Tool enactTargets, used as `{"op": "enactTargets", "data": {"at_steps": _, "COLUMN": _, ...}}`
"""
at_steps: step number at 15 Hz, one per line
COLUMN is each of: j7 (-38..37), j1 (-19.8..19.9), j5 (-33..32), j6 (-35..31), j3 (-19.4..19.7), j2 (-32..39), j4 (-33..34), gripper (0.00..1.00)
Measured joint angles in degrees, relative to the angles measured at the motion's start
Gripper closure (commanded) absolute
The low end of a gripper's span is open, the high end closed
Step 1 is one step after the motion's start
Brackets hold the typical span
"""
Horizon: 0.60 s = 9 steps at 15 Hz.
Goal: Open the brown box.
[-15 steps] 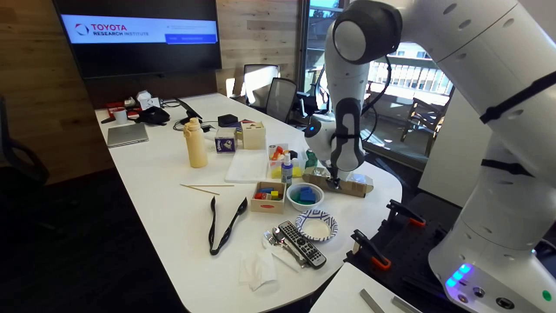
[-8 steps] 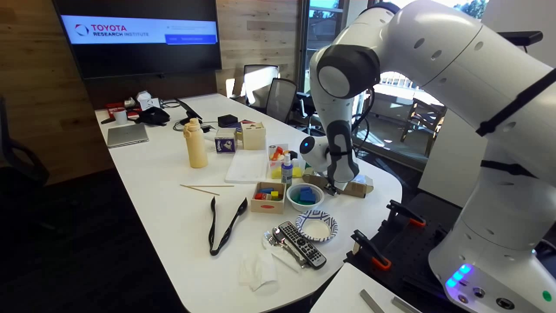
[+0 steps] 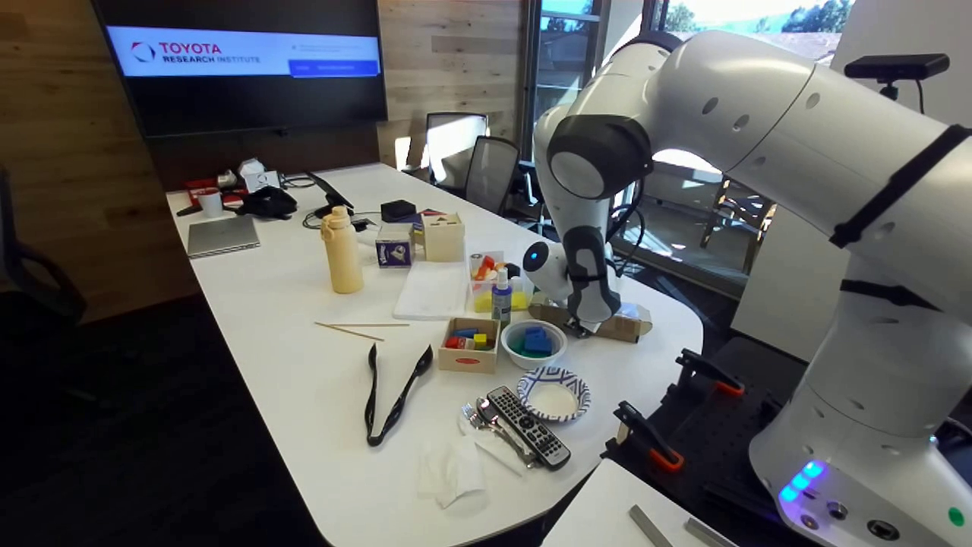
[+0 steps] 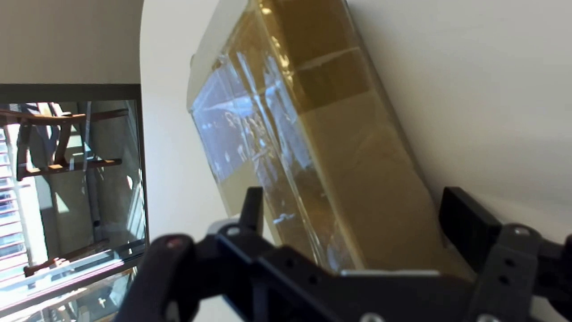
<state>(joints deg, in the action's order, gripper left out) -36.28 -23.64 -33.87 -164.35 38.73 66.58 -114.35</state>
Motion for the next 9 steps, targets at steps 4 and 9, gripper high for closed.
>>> {"op": "enactTargets", "data": {"at_steps": 4, "j7": 0.33, "j1": -3.02, "j5": 3.84, "j6": -4.89, "j3": 2.61, "j2": 0.15, "j4": -2.38, "gripper": 0.00}}
{"op": "enactTargets", "data": {"at_steps": 9, "j7": 4.14, "j1": -10.50, "j5": 13.97, "j6": -11.23, "j3": 8.02, "j2": 0.40, "j4": -8.76, "gripper": 0.00}}
